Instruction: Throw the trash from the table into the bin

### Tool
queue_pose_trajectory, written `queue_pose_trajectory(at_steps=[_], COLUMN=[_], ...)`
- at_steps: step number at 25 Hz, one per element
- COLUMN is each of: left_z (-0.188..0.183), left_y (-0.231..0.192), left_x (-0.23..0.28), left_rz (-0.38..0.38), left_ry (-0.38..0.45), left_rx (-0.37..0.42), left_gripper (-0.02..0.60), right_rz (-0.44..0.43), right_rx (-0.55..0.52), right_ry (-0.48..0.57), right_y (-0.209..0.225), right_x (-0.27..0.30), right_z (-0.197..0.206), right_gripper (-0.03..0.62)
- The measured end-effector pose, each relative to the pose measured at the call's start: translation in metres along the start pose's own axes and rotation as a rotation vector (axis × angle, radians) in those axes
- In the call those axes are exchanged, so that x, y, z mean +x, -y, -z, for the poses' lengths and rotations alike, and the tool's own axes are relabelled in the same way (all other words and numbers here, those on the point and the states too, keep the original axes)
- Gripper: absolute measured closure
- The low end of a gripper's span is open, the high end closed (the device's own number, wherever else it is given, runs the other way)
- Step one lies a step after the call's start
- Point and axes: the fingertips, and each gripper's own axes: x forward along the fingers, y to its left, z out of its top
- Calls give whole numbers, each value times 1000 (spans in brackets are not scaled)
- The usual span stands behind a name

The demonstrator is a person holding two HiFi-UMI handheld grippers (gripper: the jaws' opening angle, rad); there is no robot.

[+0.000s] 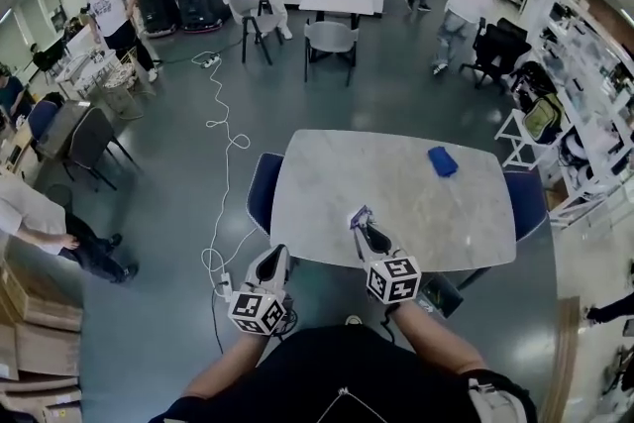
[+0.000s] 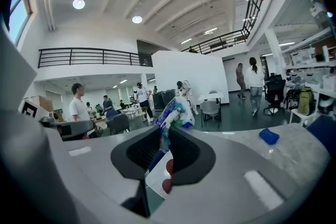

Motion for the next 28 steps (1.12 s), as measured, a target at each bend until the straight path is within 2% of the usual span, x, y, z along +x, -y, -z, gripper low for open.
queue_pose_trajectory(at_steps=[5, 11, 18, 23, 28], left_z=[9, 45, 83, 102, 118], left_y=[10, 40, 149, 198, 240], left_x=[8, 23, 44, 38, 45], left_rz=[87, 293, 547, 641, 633], left_ry=[-30, -98, -165, -209, -235], left_rx=[-11, -46, -66, -43, -1], left_gripper=[581, 581, 581, 581, 581], right_rz=[106, 309, 577, 626, 609], right_rx=[24, 65, 184, 233, 265], right_ry=[7, 1, -19, 14, 46], right_y=[18, 29, 72, 84, 112], right_x=[-31, -94, -221, -251, -282], right_z=[3, 31, 74, 91, 99], right_gripper=[511, 511, 511, 511, 511])
